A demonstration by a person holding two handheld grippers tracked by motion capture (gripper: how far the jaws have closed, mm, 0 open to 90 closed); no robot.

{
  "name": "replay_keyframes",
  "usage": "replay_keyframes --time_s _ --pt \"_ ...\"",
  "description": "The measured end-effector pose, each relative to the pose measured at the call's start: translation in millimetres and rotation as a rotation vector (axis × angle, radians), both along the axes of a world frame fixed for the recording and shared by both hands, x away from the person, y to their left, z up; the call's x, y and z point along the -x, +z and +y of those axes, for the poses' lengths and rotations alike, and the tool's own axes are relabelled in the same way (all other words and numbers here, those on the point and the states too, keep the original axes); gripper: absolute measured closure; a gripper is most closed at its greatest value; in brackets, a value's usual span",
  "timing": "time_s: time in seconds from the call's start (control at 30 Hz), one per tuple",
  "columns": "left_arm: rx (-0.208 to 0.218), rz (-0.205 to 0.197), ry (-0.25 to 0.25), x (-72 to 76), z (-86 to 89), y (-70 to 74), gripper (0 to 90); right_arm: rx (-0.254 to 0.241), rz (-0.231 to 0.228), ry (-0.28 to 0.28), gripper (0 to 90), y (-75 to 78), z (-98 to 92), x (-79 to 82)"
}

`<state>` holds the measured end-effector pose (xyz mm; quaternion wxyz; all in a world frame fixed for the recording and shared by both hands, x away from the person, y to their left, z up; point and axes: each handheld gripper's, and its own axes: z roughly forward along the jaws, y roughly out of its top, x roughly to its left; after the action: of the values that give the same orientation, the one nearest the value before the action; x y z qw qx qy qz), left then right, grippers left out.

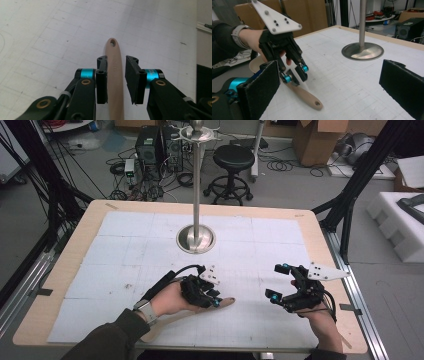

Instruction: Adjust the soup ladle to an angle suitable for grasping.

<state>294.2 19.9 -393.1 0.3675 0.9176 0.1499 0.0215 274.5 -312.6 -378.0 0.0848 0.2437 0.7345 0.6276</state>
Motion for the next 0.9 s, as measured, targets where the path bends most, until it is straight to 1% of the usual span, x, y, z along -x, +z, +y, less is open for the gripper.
replay_keyframes --time_s 0.03,0.07,0.1,0.13,0.2,0.23,0.27,0.3,0.33,0.37,0.4,0.43,0.47,0.53,0.57,0.63,0.7,0.9 --pt "-0.008 -0.006 -0.006 2.1 2.2 -0.2 67.1 0.001 -0.004 -0.003 2.2 0.0 -0.5 -0.2" --pt "-0.012 -0.002 -0.001 4.1 4.2 -0.8 63.3 -0.003 0.002 -0.004 2.2 0.3 -1.0 0.3" --pt "-0.016 0.007 -0.005 5.3 6.5 -1.1 60.6 -0.004 -0.006 -0.005 2.2 0.3 -1.8 0.0" --pt "-0.017 0.012 -0.024 6.8 9.4 -1.4 58.0 -0.007 -0.006 -0.008 2.2 0.6 -2.5 0.1" --pt "-0.03 0.034 -0.036 9.2 11.8 -1.6 48.8 -0.009 -0.004 -0.011 2.2 0.9 -3.7 0.7" --pt "-0.037 0.039 -0.043 10.2 12.7 -1.3 44.9 -0.008 -0.006 -0.013 2.2 0.9 -4.5 0.6" --pt "-0.031 0.035 -0.064 12.5 13.8 -1.2 39.3 -0.008 -0.005 -0.016 2.2 0.9 -4.7 0.5" --pt "-0.036 0.033 -0.079 14.4 14.6 -0.8 35.0 -0.01 -0.003 -0.018 2.2 0.8 -5.0 0.3" --pt "-0.041 0.04 -0.086 15.6 15.3 0.1 32.6 -0.01 -0.002 -0.016 2.2 0.8 -5.1 0.2" --pt "-0.048 0.04 -0.08 17.0 15.6 0.6 28.7 -0.008 -0.002 -0.015 2.2 0.8 -5.0 0.0" --pt "-0.06 0.035 -0.075 17.9 16.0 0.8 22.5 -0.006 -0.004 -0.014 2.2 0.6 -4.9 -0.2" --pt "-0.07 0.044 -0.071 18.5 16.8 1.3 16.0 -0.007 -0.003 -0.015 2.2 0.5 -4.5 -0.3" --pt "-0.069 0.049 -0.073 19.3 18.2 1.4 13.9 -0.006 -0.003 -0.015 2.2 0.4 -4.5 -0.5" --pt "-0.075 0.043 -0.082 20.2 21.9 0.7 13.9 -0.009 -0.003 -0.013 2.2 0.5 -4.3 -0.4" --pt "-0.087 0.052 -0.09 20.5 24.0 0.4 13.9 -0.009 -0.008 -0.012 2.2 0.5 -4.4 -0.6" --pt "-0.107 0.057 -0.098 21.1 27.8 -0.7 13.9 -0.012 -0.002 -0.012 2.2 0.7 -4.7 -0.2" --pt "-0.121 0.066 -0.096 21.9 30.9 -1.4 13.9 -0.012 -0.004 -0.014 2.2 0.6 -4.9 -0.7" --pt "-0.17 0.071 -0.088 24.7 37.0 -3.4 13.9 -0.007 -0.004 -0.01 2.2 -0.1 -3.1 -2.0"
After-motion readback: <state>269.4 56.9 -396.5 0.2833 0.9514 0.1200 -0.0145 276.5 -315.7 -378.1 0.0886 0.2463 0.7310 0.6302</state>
